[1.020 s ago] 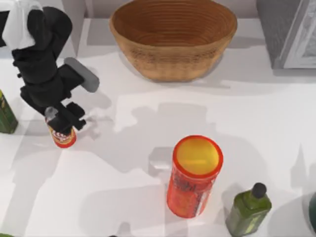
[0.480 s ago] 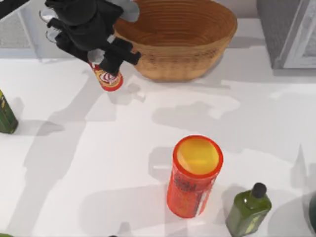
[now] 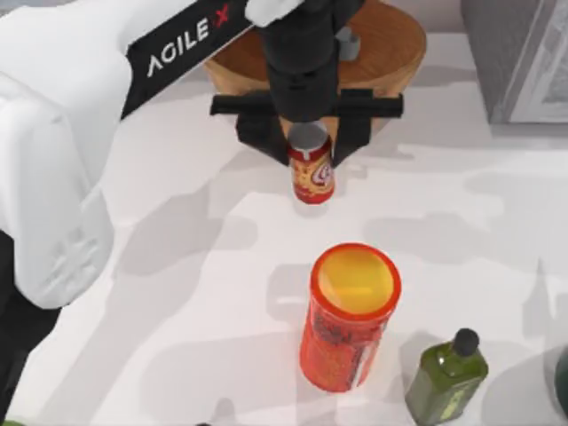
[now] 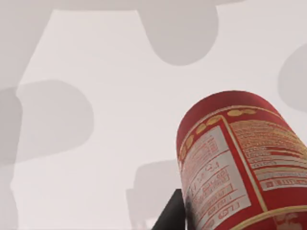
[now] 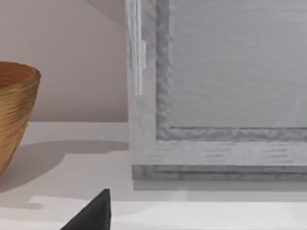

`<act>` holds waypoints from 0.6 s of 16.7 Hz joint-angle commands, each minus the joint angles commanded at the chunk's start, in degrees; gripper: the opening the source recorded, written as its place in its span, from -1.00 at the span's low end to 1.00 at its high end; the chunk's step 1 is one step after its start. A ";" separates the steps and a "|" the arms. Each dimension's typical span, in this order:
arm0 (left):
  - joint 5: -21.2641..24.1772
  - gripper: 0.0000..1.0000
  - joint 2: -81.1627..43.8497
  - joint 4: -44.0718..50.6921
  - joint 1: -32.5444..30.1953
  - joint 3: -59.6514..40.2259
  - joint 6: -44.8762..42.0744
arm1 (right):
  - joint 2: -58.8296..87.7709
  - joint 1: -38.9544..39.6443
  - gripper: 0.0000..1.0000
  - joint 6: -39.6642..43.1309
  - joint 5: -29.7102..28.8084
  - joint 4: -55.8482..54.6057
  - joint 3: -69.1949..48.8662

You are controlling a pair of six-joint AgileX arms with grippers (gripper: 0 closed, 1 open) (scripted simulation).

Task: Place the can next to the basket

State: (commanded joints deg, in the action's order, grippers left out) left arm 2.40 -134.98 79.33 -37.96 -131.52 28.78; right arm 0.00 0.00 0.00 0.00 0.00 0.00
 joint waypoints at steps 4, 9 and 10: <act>-1.91 -1.00 -7.87 2.60 -4.97 -4.53 11.11 | 0.00 0.00 1.00 0.00 0.00 0.00 0.00; -2.51 -1.00 -9.85 2.99 -5.93 -5.61 13.21 | 0.00 0.00 1.00 0.00 0.00 0.00 0.00; -2.40 -1.00 -9.97 2.91 -5.67 -5.42 13.06 | 0.00 0.00 1.00 0.00 0.00 0.00 0.00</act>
State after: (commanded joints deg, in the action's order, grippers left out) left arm 0.00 -144.94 82.25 -43.63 -136.93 41.84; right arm 0.00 0.00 0.00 0.00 0.00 0.00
